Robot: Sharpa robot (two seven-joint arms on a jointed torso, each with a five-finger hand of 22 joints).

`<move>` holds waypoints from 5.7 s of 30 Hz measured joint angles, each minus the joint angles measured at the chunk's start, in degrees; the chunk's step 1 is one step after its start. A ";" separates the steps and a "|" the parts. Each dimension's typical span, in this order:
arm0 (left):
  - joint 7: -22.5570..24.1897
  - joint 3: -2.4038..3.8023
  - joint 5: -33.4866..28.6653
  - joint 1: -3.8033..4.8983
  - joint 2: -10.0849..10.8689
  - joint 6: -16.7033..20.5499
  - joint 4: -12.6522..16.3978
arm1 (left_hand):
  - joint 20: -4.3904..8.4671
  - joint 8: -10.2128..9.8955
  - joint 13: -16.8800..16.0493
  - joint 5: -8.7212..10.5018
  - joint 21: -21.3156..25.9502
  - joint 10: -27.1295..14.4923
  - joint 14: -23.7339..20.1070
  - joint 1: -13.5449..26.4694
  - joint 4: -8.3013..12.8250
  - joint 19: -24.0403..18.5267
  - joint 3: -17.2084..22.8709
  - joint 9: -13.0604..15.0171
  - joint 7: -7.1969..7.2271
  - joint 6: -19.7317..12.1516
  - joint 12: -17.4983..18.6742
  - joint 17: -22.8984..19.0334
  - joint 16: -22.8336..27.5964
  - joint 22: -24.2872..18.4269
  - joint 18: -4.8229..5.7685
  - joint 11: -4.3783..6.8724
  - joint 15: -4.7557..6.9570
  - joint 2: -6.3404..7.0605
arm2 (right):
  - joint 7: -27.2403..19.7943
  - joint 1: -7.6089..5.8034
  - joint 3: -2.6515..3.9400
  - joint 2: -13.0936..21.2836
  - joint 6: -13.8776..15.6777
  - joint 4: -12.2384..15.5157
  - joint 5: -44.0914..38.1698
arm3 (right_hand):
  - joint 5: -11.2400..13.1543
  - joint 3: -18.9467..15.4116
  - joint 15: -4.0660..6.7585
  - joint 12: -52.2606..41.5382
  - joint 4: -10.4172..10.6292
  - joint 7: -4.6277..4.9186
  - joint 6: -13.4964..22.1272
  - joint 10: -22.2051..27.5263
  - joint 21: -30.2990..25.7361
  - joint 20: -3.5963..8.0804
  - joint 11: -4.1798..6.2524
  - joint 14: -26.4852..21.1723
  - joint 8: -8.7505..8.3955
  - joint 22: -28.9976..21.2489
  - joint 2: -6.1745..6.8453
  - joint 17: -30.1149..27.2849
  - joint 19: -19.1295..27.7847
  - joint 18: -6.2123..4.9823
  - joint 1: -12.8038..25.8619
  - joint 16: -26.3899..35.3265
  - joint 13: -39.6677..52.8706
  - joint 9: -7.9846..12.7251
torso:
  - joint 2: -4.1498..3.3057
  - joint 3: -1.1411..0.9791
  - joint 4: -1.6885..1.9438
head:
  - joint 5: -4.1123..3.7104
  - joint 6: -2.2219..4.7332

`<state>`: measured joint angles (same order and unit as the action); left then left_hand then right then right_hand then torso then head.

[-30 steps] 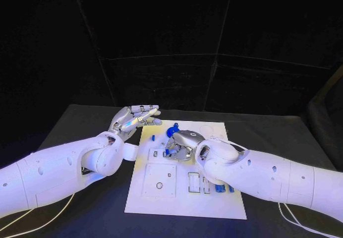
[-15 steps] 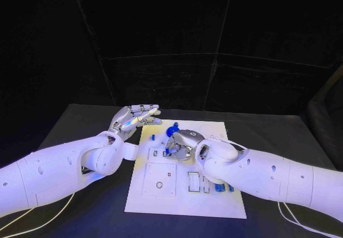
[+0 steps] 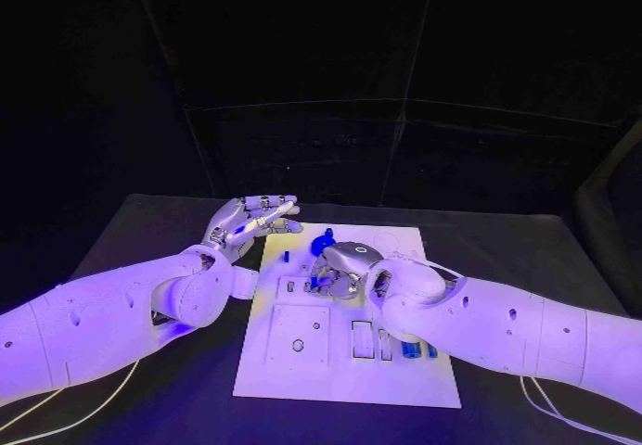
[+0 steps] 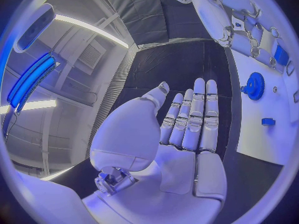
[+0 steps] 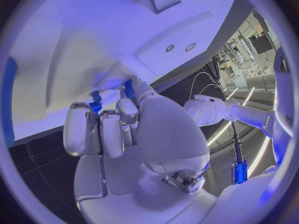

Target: Assemble the parts on the task board

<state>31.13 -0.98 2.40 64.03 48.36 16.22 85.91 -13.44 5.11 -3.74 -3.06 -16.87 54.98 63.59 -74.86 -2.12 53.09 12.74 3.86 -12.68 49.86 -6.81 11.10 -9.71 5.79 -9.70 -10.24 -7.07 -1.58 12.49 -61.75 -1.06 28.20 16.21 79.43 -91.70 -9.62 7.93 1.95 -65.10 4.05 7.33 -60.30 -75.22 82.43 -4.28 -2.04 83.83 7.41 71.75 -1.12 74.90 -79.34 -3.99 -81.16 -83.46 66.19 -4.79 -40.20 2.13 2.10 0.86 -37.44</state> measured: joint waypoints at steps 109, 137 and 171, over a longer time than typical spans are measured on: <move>-62.62 -6.31 50.18 11.54 -15.06 -28.96 -14.39 | 11.88 29.64 -58.08 0.19 -63.68 19.67 20.37 14.51 -14.23 28.88 -25.53 22.23 10.24 6.27 -60.89 63.84 -80.11 66.42 5.77 11.68 11.59 -3.41 | -12.99 -9.52 1.27 23.96 6.12 12.50 30.41 | -5.11 -8.87 -1.86 10.63 6.63 2.11 9.38 9.02 -4.67 -1.75 -2.26 0.20 -1.93 -8.52 4.27 -3.44 4.82 -0.91 3.05 4.80 -12.09 0.51 | 3.04 -1.92 -1.40 | 2.14 -0.69; -64.79 -6.37 51.30 11.60 -19.13 -32.24 -17.70 | 11.88 31.39 -57.48 0.18 -63.68 19.66 20.37 13.11 -13.67 28.88 -26.96 25.22 10.14 4.37 -60.42 63.83 -80.11 65.86 5.75 11.67 11.58 -4.81 | -12.00 -9.53 1.26 22.58 4.73 11.39 30.90 | -7.69 -9.69 -1.86 13.26 6.82 1.89 9.18 10.45 -6.23 -1.55 -2.05 0.20 -1.65 -10.78 3.74 -4.99 5.83 -0.90 2.52 6.25 -15.20 0.53 | 2.95 -1.82 -1.34 | 1.93 -1.70; -65.14 -7.05 51.43 11.36 -21.08 -34.08 -19.64 | 11.75 32.17 -57.42 0.18 -63.68 19.44 20.37 10.82 -12.32 28.75 -26.87 26.84 10.14 3.55 -60.41 63.82 -80.11 66.08 5.75 11.45 11.58 -5.84 | -11.69 -9.52 1.26 22.00 4.24 10.86 30.96 | -9.02 -9.99 -1.86 13.73 7.13 1.89 9.18 10.44 -6.44 -1.75 -2.06 0.20 -1.65 -11.19 3.61 -5.16 6.03 -0.89 1.76 6.50 -15.84 0.54 | 2.87 -1.86 -1.15 | 1.33 -2.17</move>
<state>-34.01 -8.03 53.84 75.39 27.28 -17.86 66.27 -1.69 37.28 -61.16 -2.87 -80.55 74.42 83.96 -64.04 -14.45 81.84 -14.13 30.71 -2.54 53.42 -67.22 74.92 -89.82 71.87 -3.95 1.22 4.51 -7.42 0.80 -71.28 0.20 50.20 20.45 90.30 -60.74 -18.64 -2.06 0.10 -51.36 11.18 9.22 -51.11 -64.78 75.99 -6.03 -4.10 84.03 5.76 60.56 2.49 69.74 -73.31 -4.88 -79.40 -76.95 50.36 -4.25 -37.33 0.26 0.95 2.20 -39.61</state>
